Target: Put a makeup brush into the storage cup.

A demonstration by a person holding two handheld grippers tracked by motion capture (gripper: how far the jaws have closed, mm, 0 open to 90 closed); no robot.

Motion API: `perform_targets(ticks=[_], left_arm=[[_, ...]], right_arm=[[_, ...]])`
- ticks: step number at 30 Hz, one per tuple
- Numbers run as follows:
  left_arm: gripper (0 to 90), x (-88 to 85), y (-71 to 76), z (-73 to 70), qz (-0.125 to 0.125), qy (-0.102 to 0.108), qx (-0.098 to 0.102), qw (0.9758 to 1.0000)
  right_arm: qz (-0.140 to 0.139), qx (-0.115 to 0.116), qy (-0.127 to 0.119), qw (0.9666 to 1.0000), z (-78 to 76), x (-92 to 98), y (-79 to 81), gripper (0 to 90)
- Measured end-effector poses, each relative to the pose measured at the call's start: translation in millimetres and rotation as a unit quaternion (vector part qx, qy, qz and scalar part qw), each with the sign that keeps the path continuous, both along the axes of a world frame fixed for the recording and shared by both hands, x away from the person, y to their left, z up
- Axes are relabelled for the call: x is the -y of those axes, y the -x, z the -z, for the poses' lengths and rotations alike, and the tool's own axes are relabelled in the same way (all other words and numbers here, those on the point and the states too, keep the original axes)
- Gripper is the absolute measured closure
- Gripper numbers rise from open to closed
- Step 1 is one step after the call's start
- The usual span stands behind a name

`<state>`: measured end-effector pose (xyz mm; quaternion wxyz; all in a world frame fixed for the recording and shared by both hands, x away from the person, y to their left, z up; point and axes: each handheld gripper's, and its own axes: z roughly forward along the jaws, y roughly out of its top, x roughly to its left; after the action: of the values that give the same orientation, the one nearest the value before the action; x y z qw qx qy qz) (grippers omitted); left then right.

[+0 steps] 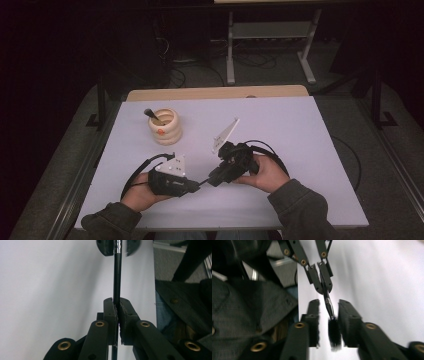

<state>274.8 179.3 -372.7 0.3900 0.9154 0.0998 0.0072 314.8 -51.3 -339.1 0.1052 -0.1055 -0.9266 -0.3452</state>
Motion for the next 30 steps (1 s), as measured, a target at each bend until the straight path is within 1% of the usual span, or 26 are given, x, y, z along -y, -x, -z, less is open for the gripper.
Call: perform_targets(ticks=[1, 2, 4, 5, 6, 7, 8, 10, 13, 14, 18, 19, 22, 23, 25, 27, 30], left_arm=[[85.0, -1.8, -1.2, -0.4, -0.004, 0.005, 0.001, 1.0], [85.0, -3.4, -2.2, -0.9, -0.009, 0.009, 0.001, 0.9999], [85.0, -5.6, -3.6, -2.2, -0.019, 0.016, 0.001, 0.9997], [85.0, -6.5, -4.6, -3.0, -0.021, 0.021, 0.001, 0.9996], [85.0, -7.0, -5.1, -3.6, -0.024, 0.025, 0.001, 0.9994], [85.0, -7.6, -5.7, -4.3, -0.024, 0.023, 0.003, 0.9995], [85.0, -7.5, -6.0, -4.3, -0.025, 0.022, 0.003, 0.9994], [85.1, -6.6, -6.0, -3.2, -0.027, 0.023, 0.002, 0.9994], [85.1, -5.9, -6.4, -2.7, -0.025, 0.017, 0.004, 0.9995], [85.1, -5.7, -6.5, -2.7, -0.024, 0.016, 0.005, 0.9996], [85.1, -5.3, -7.1, -2.2, -0.024, 0.014, 0.005, 0.9996], [85.1, -5.2, -7.2, -2.2, -0.025, 0.012, 0.006, 0.9996], [85.1, -4.2, -7.2, -1.9, -0.025, 0.011, 0.005, 0.9996], [85.1, -3.6, -7.0, -1.7, -0.026, 0.011, 0.004, 0.9996], [85.1, -2.8, -7.9, -1.8, -0.022, 0.006, 0.008, 0.9997], [84.9, -1.0, -6.9, -0.7, -0.024, 0.009, 0.002, 0.9997], [83.9, 1.6, -6.6, -0.6, -0.022, 0.006, -0.001, 0.9997]], right_arm=[[0.009, 0.0, -0.009, 0.9999, 0.8, 2.0, -0.5, 65.7], [0.015, -0.007, -0.019, 0.9997, 2.0, 3.6, -1.0, 65.3], [0.028, -0.008, -0.036, 0.9989, 5.4, 6.3, -2.0, 64.9], [0.033, -0.015, -0.043, 0.9984, 6.8, 7.1, -2.2, 65.0], [0.036, -0.012, -0.053, 0.9979, 8.8, 7.7, -2.9, 65.6], [0.04, -0.011, -0.059, 0.9974, 9.9, 8.2, -3.1, 66.6], [0.043, -0.016, -0.065, 0.9968, 10.5, 8.4, -3.1, 67.4], [0.046, -0.015, -0.074, 0.9961, 11.2, 8.3, -4.1, 68.6], [0.053, -0.019, -0.079, 0.9953, 9.8, 7.9, -4.0, 71.2], [0.05, -0.012, -0.082, 0.9953, 10.3, 8.2, -5.3, 71.8], [0.056, -0.017, -0.085, 0.9947, 9.4, 9.3, -5.3, 74.6], [0.058, -0.022, -0.084, 0.9945, 8.5, 9.6, -4.6, 75.8], [0.056, -0.02, -0.092, 0.994, 8.2, 10.9, -5.8, 81.1], [0.059, -0.024, -0.092, 0.9937, 7.5, 11.1, -5.2, 82.2], [0.056, -0.026, -0.092, 0.9938, 7.4, 11.5, -6.0, 83.4], [0.051, -0.029, -0.091, 0.9941, 7.1, 10.8, -5.6, 84.2], [0.044, -0.018, -0.082, 0.9955, 5.8, 9.7, -4.9, 84.5]])
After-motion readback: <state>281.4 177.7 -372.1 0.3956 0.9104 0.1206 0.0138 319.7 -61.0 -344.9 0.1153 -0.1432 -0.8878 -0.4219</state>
